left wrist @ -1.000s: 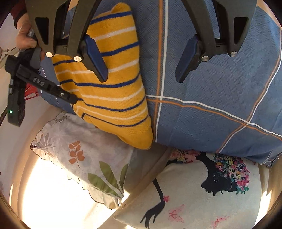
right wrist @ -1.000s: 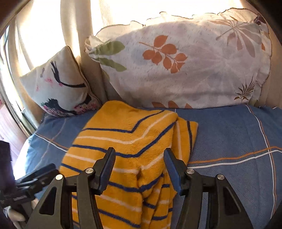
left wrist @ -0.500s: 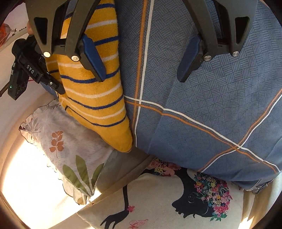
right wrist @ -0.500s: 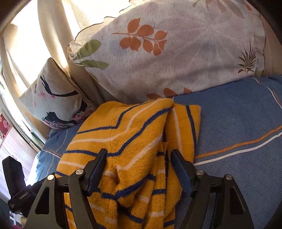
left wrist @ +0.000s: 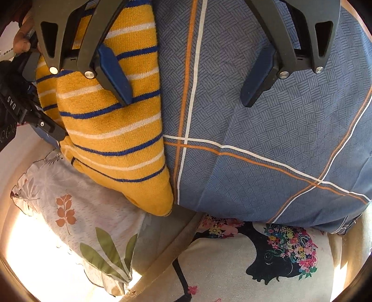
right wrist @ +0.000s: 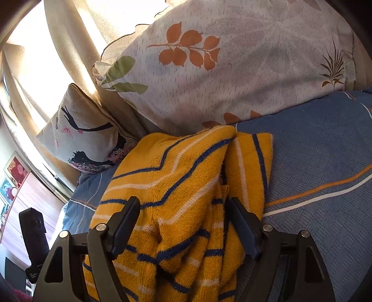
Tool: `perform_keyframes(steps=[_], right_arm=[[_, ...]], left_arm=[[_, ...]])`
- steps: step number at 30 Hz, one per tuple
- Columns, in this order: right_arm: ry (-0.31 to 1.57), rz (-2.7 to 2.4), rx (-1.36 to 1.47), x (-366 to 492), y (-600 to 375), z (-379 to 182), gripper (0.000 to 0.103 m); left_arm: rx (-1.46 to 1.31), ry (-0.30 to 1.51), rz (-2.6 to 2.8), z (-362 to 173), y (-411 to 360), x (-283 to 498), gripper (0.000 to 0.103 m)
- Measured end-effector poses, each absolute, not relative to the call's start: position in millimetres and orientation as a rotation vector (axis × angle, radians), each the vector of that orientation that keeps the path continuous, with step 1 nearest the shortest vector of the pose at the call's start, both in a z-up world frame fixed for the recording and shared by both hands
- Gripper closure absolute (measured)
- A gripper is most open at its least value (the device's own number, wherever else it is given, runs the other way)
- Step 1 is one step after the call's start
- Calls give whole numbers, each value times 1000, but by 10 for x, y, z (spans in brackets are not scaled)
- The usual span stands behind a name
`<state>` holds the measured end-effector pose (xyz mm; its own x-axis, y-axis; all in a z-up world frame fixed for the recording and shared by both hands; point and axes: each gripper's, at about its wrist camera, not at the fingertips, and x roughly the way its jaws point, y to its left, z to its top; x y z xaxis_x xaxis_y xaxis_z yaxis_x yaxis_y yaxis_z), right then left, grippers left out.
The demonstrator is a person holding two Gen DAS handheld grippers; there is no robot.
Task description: Fold small clothes
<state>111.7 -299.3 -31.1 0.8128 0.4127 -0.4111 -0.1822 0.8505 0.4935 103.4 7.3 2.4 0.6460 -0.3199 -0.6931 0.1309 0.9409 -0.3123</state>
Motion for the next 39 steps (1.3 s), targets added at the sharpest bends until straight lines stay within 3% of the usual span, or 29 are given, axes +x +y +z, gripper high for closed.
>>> perform_keyframes(steps=[9,23,27,29,32,39], right_arm=[[531,279,367,1017,-2860,-262,19],[487,66,276,739,-2852,-131,19],[483,51,274,252,-2800,-20,19],[466,24,202,-29,-2703,36,18],[430,-11,167,-440,-2614,63,16],[420,-19,230,-1139,-2400,-97,15]], left_arm=[[-321,753,-245,102,241,908,9],[-206,597,-138,354,197,620,9],[-174,529,-142,594,285,243,9],[-173,491,-140,740,310,-2,2],[-181,446,-101,914,345,-361,0],[-136,388,14,962,412,-1095,0]])
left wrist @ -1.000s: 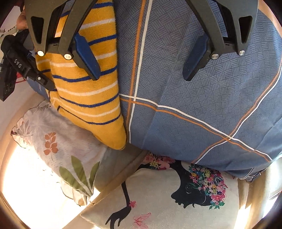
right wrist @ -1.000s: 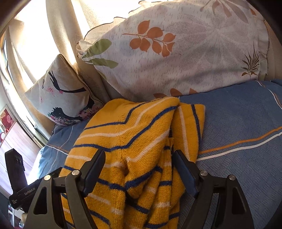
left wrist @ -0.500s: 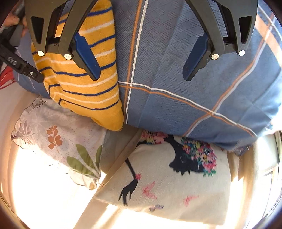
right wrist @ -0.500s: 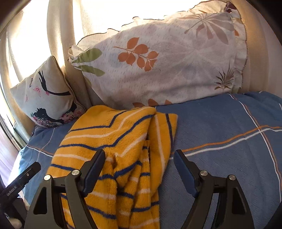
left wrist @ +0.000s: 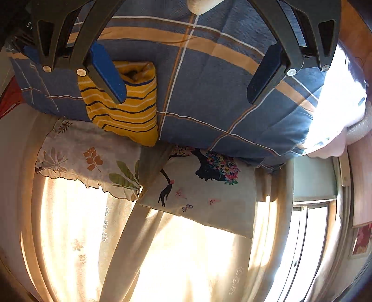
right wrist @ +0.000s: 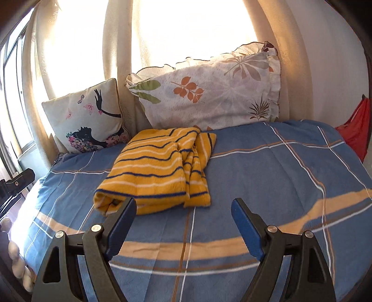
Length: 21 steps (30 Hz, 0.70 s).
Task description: Fold small clothes
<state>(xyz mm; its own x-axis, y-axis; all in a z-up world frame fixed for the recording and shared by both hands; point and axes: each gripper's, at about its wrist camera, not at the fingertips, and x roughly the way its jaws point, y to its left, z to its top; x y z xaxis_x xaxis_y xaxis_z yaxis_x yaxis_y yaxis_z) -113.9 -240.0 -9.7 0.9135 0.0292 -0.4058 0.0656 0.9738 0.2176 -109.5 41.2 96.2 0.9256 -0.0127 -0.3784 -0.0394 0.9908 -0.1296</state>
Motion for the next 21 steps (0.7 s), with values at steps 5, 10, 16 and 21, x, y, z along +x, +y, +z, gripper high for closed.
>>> perform_keyframes(steps=[5,10,16,21], right_arm=[[415,-33,231,-1471,-2262,-184,15],[400,-60,223,-1692,-2206,-194,15],[414,-95,236,-1661,-2372,-194,14],[458,-80,221,-1389,-2415,-249,13]], left_arm=[[-73,449,-87,901,351,-1356,0],[26,500,-90,784,189,-1476,0],[64,538,-89,741,34,-1454,0],[78,577,-70,644,-63,-1239,0]])
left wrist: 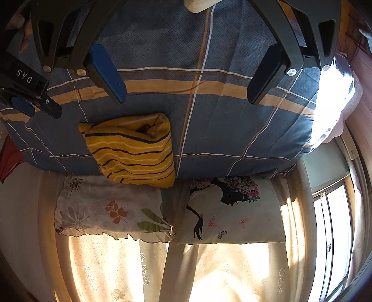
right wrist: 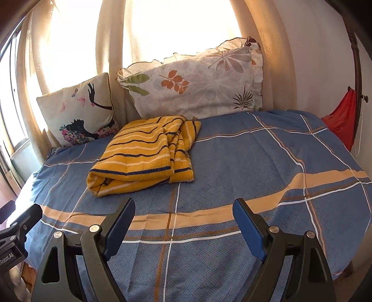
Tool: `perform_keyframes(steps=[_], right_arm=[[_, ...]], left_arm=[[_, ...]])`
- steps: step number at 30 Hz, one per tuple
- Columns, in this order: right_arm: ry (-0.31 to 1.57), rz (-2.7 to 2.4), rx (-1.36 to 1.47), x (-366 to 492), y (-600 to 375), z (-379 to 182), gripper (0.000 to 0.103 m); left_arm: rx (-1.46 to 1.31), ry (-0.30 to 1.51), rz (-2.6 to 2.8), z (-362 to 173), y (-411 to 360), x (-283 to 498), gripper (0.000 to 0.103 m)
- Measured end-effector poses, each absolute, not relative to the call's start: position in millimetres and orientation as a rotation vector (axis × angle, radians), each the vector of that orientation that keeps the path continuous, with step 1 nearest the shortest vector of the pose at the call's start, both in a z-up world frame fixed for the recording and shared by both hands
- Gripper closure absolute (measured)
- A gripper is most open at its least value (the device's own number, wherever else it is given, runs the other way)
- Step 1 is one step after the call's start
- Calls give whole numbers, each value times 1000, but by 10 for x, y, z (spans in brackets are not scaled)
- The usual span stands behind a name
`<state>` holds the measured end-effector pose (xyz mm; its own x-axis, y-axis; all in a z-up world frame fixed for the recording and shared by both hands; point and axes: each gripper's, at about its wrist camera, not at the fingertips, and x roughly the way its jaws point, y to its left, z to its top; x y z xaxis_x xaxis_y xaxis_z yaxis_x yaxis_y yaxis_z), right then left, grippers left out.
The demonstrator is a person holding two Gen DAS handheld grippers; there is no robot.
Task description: Fold small clothes
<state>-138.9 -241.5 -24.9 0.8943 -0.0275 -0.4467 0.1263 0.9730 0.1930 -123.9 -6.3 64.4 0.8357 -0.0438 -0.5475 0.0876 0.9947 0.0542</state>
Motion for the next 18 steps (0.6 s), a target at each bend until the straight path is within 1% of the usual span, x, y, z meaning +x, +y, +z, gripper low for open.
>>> perform_keyframes(steps=[10,18], right_arm=[[531,-87,151,-863,-2415,-370,13],[563,-70,154,-631,-2395,-425,13]], left_arm=[[59,692,-87,390,-145,-718,0],[25,768,-90,250,-88,-549,0]])
